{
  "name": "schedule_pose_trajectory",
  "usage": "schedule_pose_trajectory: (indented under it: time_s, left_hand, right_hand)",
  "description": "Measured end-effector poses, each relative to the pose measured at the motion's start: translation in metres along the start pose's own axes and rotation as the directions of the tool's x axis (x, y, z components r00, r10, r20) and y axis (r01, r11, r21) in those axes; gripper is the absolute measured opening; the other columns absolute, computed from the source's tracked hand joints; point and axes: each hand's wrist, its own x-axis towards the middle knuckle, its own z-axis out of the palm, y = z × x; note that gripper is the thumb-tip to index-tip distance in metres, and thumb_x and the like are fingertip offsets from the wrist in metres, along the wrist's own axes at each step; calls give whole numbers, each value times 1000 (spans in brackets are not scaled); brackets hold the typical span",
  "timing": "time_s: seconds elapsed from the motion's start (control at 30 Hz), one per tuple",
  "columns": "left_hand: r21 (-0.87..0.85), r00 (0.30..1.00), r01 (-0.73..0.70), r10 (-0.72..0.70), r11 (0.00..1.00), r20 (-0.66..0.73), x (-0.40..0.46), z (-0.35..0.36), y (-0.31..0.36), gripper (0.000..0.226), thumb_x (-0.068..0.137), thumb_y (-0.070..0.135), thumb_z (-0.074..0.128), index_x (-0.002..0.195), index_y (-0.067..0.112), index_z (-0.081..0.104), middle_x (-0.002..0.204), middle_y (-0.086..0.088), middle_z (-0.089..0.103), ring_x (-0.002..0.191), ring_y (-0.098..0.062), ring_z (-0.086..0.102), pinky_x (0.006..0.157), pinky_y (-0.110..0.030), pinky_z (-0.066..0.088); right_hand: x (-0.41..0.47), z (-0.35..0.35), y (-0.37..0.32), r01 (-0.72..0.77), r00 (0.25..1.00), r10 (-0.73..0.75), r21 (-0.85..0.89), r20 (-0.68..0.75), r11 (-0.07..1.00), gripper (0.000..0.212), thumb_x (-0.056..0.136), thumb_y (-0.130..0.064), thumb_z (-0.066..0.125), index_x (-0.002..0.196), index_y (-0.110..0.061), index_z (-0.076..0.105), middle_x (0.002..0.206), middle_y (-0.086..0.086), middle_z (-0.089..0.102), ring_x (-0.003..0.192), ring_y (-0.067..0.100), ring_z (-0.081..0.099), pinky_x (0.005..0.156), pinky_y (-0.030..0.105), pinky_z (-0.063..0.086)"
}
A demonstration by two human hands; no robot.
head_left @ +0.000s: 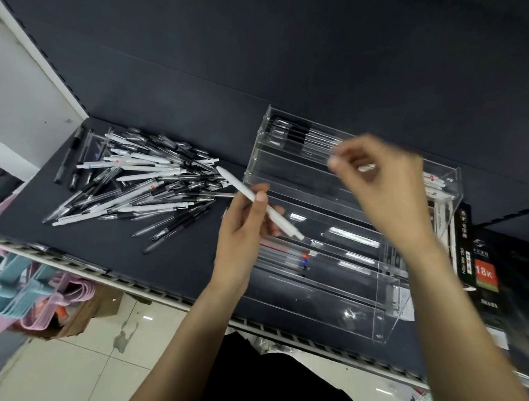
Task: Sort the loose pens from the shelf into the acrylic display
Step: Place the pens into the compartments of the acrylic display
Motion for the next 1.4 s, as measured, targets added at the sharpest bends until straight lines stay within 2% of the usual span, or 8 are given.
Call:
schedule_pose_trajectory:
  time_s: [0.1,0.37,0.43,0.5,0.6,0.73,1.03,1.4]
  left_hand:
    - [50,997,-69,66,996,46,-1,14,-2,18,95,15,52,108,8,63,77,3,69,74,-13,64,71,-24,54]
    - [272,920,-230,118,934,375,-3,60,-15,21,88,26,61,107,21,66,95,5,73,92,-9,68,83,-23,54]
    - [454,858,-476,287,753,425,10,65,-17,21,91,28,61,109,21,67,100,11,71,96,0,63,87,-18,48]
    - [609,729,-677,488,412,480,31,68,-18,24,91,29,57,109,18,68,104,8,69,101,-5,57,93,-22,41]
    - [706,610,-703,583,86,537,64,71,-19,26,89,29,58,111,18,67,113,2,65,109,-20,49,95,-31,35]
    - [748,610,-654,506,-113,609,91,71,-18,32,86,38,59,110,19,67,117,-1,62,115,-24,44,94,-44,37]
    - [733,620,-662,435,-156,653,98,88,-21,28,84,41,53,91,22,72,113,1,62,114,-25,47,93,-43,29]
    - [724,620,-675,426,-138,659,105,98,-18,26,84,39,52,86,23,72,103,5,66,105,-23,53,87,-40,29]
  right_hand:
    - [-52,12,-13,-78,993,67,113,100,990,18,81,-28,71,98,-25,67,88,-13,67,81,0,62,72,12,49]
    - [-84,-28,35,-68,987,48,-124,-154,990,16,81,-20,72,96,-19,72,83,-8,67,71,8,62,65,28,52]
    - [-75,-56,55,-105,968,43,-245,-246,964,12,82,-21,71,93,-17,72,83,-4,68,69,12,61,62,26,48]
    - [-61,-82,74,-163,959,62,-364,-275,917,10,84,-24,70,93,-20,71,86,-2,68,73,19,63,62,29,47]
    - [-36,-105,91,-183,979,111,-488,-173,853,12,86,-28,67,95,-22,71,90,1,67,81,28,64,65,33,45]
    - [-4,-113,96,-70,993,115,-598,38,799,12,88,-27,65,98,-25,71,97,-2,67,94,26,62,70,28,34]
    - [19,-114,112,-14,936,200,-538,289,843,11,87,-24,66,94,-31,72,86,-12,65,86,13,61,71,25,39]
    - [25,-93,123,0,982,122,-653,142,757,14,91,-20,57,100,-23,68,104,-1,66,96,28,61,69,30,39]
